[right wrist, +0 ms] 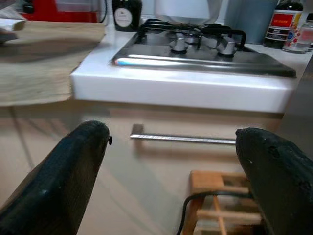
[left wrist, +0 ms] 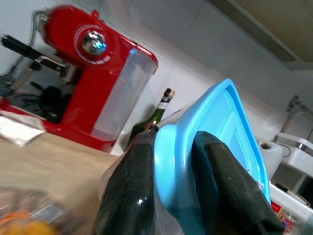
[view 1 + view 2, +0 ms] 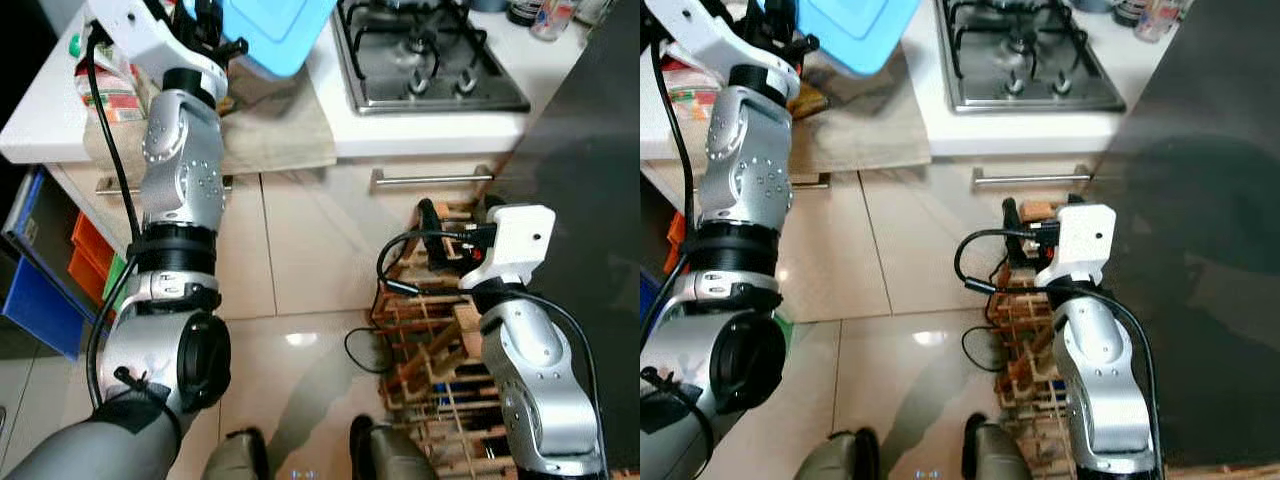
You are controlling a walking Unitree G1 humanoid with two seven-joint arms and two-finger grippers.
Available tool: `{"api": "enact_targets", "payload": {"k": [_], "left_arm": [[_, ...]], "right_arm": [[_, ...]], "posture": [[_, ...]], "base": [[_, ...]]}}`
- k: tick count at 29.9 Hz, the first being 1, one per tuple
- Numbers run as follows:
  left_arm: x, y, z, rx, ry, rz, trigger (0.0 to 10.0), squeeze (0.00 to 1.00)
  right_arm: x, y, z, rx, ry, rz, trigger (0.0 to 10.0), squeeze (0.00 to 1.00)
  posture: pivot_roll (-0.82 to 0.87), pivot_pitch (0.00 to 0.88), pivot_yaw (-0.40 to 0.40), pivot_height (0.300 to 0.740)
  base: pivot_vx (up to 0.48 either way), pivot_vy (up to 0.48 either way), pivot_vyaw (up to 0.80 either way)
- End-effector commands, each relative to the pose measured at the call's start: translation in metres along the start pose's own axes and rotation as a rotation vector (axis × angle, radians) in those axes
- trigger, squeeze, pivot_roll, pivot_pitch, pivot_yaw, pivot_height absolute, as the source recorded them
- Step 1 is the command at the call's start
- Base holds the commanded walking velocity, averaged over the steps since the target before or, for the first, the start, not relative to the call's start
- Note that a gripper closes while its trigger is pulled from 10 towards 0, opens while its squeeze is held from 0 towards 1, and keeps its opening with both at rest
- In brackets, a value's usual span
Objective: Restocking fridge
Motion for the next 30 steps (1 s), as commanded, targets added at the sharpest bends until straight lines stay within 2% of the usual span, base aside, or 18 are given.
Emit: {"api": "enact_targets", "payload": {"k": [1,13,25,30], "left_arm": [[0.007,0.003,0.015,0.052,0.017,-0.024,10.0,0.00],[0.008,0.005,0.016,0.056,0.007,-0.026,10.0,0.00],[0.005,0.003,0.013,0.047,0.014,-0.024,10.0,0.00],[-0.002,-0.005,0.007,0.000,0.070,-0.052,10.0,0.00]], "right_arm": [[0.003,0.000,-0.002,0.001,0.003,-0.013,10.0,0.00],[0.004,0.004,-0.002,0.014,-0.001,-0.011,10.0,0.00],[0.006,0.005,-0.004,0.015,-0.004,-0.018,10.0,0.00],[0.011,0.004,-0.005,0.014,-0.010,-0.032,10.0,0.00]], "posture": [[-0.21,0.083,0.010,0.740],[-0.21,0.072,0.011,0.740],[-0.20,0.065,0.020,0.740],[-0.20,0.060,0.034,0.740]], "base": [[-0.322,0.000,0.00],[-0.300,0.000,0.00],[0.000,0.000,0.00],[0.000,0.000,0.00]]}}
Point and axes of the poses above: a point about 5 cm out from each wrist's last joint towards the gripper, its own y axis pointing out of the wrist towards the gripper, its own z axis along the axis of the wrist's last joint, x = y × z, the point moved 5 cm from there along y, pointing out of the wrist towards the gripper, and after that the axes turned 2 degrees about -y, right-handed, at the moved point
